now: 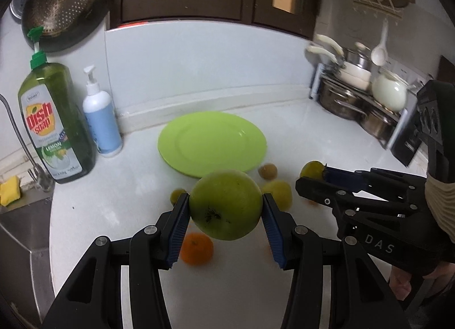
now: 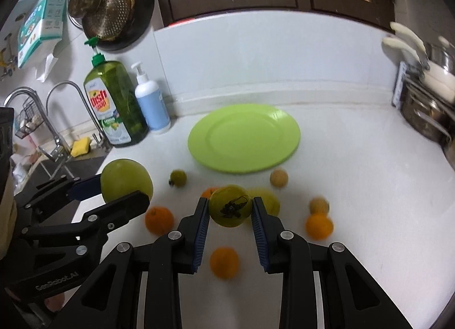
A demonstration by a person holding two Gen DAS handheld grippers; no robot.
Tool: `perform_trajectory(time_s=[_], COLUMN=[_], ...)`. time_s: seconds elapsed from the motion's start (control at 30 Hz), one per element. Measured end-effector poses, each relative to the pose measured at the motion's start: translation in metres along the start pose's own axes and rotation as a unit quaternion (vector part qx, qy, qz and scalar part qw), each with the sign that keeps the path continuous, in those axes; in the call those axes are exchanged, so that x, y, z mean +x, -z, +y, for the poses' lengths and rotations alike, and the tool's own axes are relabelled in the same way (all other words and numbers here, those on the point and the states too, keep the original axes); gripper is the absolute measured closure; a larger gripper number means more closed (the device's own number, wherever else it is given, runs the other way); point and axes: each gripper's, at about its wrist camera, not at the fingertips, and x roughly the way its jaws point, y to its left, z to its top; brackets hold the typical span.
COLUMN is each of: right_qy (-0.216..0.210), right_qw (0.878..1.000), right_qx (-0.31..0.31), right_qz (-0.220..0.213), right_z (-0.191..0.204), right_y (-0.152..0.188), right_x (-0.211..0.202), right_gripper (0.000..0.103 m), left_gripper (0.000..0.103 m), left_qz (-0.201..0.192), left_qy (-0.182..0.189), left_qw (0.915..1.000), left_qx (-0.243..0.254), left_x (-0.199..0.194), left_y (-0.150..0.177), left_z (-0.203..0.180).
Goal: Organize fruits
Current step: 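Carry the green apple in the left tool and small green fruit in the right tool to the plate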
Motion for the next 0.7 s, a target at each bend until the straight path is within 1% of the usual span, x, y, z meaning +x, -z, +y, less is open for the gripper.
perform_trajectory(time_s=[0.1, 0.27, 0.4, 0.5, 0.7], right_qy=[-0.009, -0.016, -0.018, -0.026, -0.026], right_qw=[1.0, 0.999, 0.998, 0.998, 0.997], right_qx=[-0.012, -0.039, -0.057, -0.058, -0.067], right_qz=[-0.005, -0.012, -0.011, -0.006, 0.009], right_z=[-0.006, -0.017, -0.026, -0.031, -0.038], right_y=[-0.015, -0.043, -0.064, -0.075, -0.089], right_x=[0.003, 0.016, 0.031, 0.041, 0.069], right_gripper=[0.072, 0.072, 0.072, 0.072, 0.072], left_gripper=[0.053, 0.054, 0.054, 0.054, 0.054], left_qz=[-0.003, -0.007, -0.003, 0.005, 0.029], left_qy=[-0.008, -0.029, -0.035, -0.037, -0.038], left_qw=[0.9998, 0.9992, 0.9988, 0.9987, 0.9981], left_qx=[-0.017, -0.027, -0.033, -0.033, -0.039], left_x=[0.006, 0.017, 0.03, 0.044, 0.076], left_y=[-0.014, -0.034, -0.048, -0.057, -0.068], left_z=[0.0, 0.001, 0.004, 0.007, 0.019])
